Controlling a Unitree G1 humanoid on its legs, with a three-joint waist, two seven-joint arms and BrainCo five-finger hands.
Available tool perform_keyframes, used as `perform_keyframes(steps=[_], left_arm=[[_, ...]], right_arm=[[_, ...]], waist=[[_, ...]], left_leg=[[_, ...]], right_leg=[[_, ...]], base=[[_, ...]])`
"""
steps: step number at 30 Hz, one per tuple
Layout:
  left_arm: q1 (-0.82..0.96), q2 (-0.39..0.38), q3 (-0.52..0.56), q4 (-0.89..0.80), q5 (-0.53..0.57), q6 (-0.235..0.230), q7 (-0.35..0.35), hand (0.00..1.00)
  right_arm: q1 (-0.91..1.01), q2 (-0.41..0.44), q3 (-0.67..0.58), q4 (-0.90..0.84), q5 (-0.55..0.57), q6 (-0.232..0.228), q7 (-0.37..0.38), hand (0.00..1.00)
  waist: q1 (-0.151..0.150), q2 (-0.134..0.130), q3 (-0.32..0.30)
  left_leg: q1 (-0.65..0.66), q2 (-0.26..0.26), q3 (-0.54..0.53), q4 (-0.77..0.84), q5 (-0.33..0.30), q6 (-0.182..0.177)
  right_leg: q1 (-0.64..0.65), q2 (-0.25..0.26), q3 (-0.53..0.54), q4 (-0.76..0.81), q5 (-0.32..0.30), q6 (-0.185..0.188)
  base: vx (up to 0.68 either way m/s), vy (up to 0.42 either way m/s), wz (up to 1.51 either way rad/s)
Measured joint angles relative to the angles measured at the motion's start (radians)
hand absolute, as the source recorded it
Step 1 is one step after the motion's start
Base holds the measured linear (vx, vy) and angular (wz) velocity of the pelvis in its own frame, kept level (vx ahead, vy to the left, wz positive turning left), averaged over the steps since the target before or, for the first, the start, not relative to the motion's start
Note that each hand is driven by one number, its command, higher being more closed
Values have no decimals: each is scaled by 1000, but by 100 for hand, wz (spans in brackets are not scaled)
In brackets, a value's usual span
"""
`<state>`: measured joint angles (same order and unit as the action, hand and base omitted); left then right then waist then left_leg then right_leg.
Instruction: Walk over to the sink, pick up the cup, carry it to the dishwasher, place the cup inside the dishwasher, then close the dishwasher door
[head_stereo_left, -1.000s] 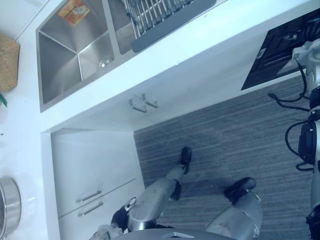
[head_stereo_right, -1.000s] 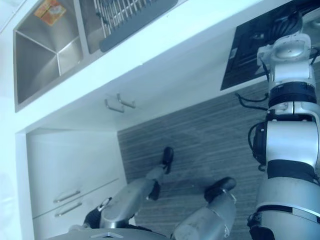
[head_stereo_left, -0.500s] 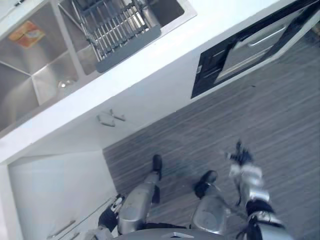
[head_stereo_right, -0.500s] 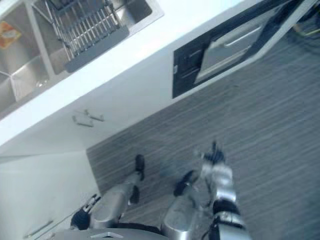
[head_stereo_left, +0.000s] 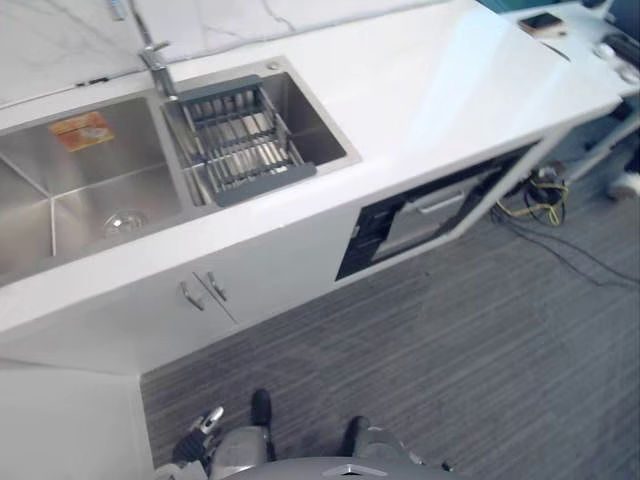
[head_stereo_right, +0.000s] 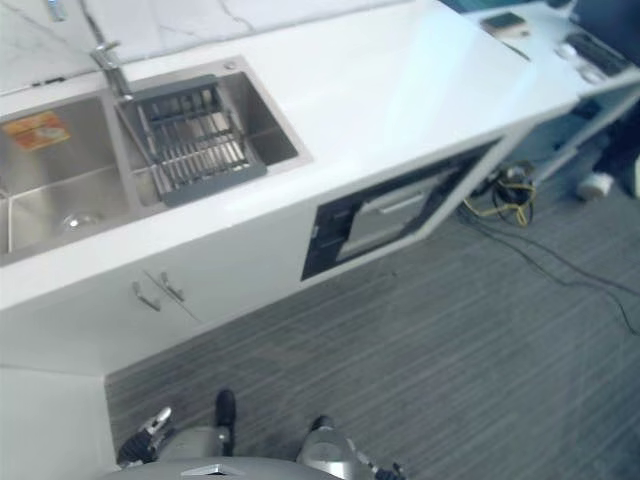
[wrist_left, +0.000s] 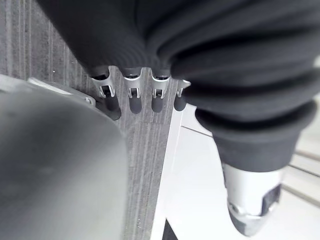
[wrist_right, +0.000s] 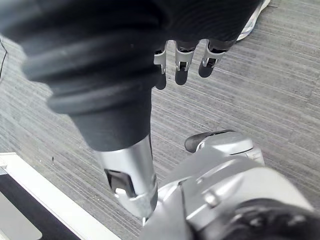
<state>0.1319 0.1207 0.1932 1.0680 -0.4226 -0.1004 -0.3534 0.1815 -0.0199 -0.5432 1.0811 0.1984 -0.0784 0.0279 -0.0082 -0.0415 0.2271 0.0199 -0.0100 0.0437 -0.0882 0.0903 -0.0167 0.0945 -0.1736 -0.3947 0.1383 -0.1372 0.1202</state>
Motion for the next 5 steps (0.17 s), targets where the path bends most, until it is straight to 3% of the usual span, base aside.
perform_keyframes(steps=[1, 5], left_arm=[[-1, 1, 7, 3, 6, 1, 8, 0], [3, -13, 52, 5, 15, 1, 33, 0]], right_arm=[[-6, 9, 0, 1, -2, 7, 16, 0], [-38, 18, 3, 2, -4, 39, 19, 0]], waist=[[11, -14, -11], [15, -15, -19]], left_leg=[[-2, -4, 0, 0, -2, -1], [26, 19, 69, 0, 1, 1]], right_leg=[[13, -3, 1, -9, 7, -7], [62, 21, 6, -11, 67, -52]], base=[[163, 14, 35], [82, 48, 40]])
